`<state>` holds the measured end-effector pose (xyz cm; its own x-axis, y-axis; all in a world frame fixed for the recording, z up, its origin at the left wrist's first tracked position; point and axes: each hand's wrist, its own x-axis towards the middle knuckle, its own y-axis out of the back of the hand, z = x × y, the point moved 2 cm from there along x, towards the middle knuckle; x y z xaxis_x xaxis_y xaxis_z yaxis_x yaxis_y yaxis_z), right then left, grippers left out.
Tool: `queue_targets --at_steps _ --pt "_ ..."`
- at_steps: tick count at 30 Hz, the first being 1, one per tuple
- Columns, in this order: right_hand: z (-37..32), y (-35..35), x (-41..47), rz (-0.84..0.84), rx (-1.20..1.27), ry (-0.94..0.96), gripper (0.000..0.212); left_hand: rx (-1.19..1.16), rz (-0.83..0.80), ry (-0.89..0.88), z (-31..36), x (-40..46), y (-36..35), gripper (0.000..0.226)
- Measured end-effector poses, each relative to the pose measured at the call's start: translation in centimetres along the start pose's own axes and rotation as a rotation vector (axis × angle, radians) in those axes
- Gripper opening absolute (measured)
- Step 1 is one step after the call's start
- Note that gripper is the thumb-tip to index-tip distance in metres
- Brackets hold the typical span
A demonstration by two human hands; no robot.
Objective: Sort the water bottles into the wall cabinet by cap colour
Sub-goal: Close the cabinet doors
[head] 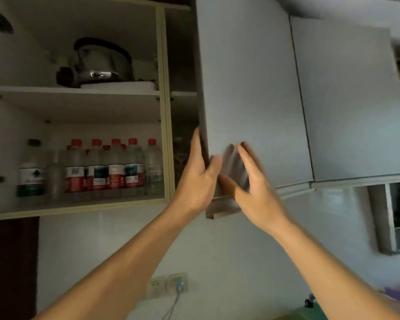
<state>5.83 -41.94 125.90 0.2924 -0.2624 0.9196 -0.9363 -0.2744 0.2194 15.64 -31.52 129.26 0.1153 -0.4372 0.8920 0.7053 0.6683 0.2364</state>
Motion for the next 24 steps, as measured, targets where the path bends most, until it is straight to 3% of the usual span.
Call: queue_targets --at_steps 5,12,19,24 --pt "4.1 -2.9 1.4 -0.055 -0.155 0.097 0.091 0.25 0.172 0.012 -3.8 0.5 2.3 0.068" --pt "10.4 -5.5 4.1 -0.083 -0.359 0.204 0.088 0.374 0.379 0.145 -9.2 2.1 5.4 0.068" --pt "14.0 -9.0 6.0 0.017 -0.445 0.284 0.079 0.313 0.421 0.296 -13.3 4.9 7.4 0.068" --pt "15.8 -10.6 6.7 0.066 -0.466 0.321 0.075 0.408 0.415 0.262 -16.3 5.5 8.0 0.075"
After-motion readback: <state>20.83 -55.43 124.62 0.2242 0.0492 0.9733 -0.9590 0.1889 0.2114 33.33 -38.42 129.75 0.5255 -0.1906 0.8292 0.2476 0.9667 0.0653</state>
